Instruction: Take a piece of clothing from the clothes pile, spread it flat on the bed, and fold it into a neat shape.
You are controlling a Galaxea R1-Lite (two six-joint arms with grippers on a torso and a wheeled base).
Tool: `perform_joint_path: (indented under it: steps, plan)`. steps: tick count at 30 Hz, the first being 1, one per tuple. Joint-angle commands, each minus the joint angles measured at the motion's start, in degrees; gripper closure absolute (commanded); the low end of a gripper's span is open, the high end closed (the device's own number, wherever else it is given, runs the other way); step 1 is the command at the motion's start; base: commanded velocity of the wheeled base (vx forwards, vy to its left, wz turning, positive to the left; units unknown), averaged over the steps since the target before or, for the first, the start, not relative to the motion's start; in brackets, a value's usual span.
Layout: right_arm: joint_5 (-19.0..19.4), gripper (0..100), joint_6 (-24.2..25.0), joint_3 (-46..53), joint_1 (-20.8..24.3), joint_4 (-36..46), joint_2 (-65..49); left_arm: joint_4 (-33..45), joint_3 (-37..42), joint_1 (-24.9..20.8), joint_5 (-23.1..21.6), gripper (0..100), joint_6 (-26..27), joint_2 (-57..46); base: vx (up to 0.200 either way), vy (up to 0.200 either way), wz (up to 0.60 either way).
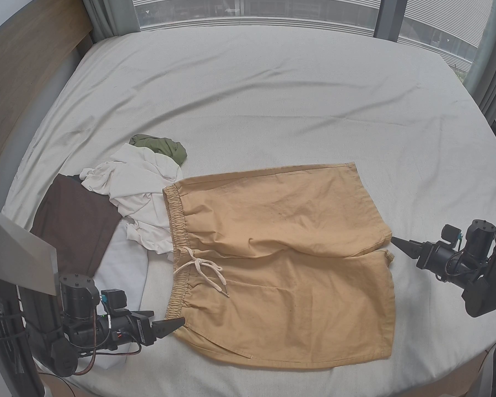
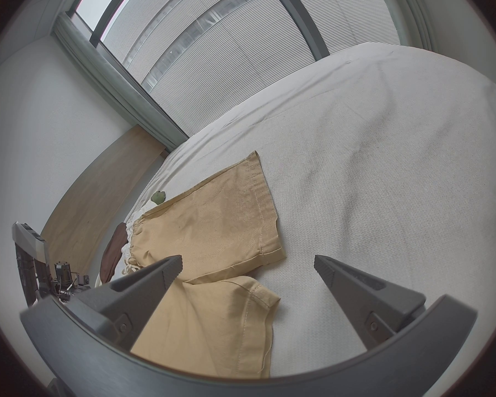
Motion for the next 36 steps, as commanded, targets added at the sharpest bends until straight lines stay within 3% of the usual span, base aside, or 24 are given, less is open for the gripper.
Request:
perform_joint_path:
  steps: [1,14,15,21,29,36]
  plan:
    - [-0.02,0,-0.23,0.09,0.15,-0.03,0.28,-0.03,0.58,-0.63,-0.63,0,-0.07,2.33,0.0,0.0,0.0]
    - [-0.02,0,-0.23,0.09,0.42,-0.03,0.72,-0.12,-1.53,-2.39,-0.54,0,-0.07,4.97,0.0,0.0,0.0]
    - [-0.11,0,-0.23,0.17,0.42,-0.03,0.72,-0.12,-1.7,-2.39,-0.45,100,-0.07,4.88,0.0,0.0,0.0]
    - [-0.02,0,-1.37,1.93,0.42,0.06,0.72,-0.03,-1.79,-2.12,-0.36,100,0.01,4.97,0.0,0.0,0.0]
    - [-0.02,0,-7.26,6.5,1.73,0.06,2.3,-0.12,-1.97,-1.86,-0.36,100,0.1,4.79,0.0,0.0,0.0]
    - [-0.02,0,-8.32,8.44,1.65,0.06,2.91,-0.12,-1.97,-1.86,-0.27,100,0.1,4.61,0.0,0.0,0.0]
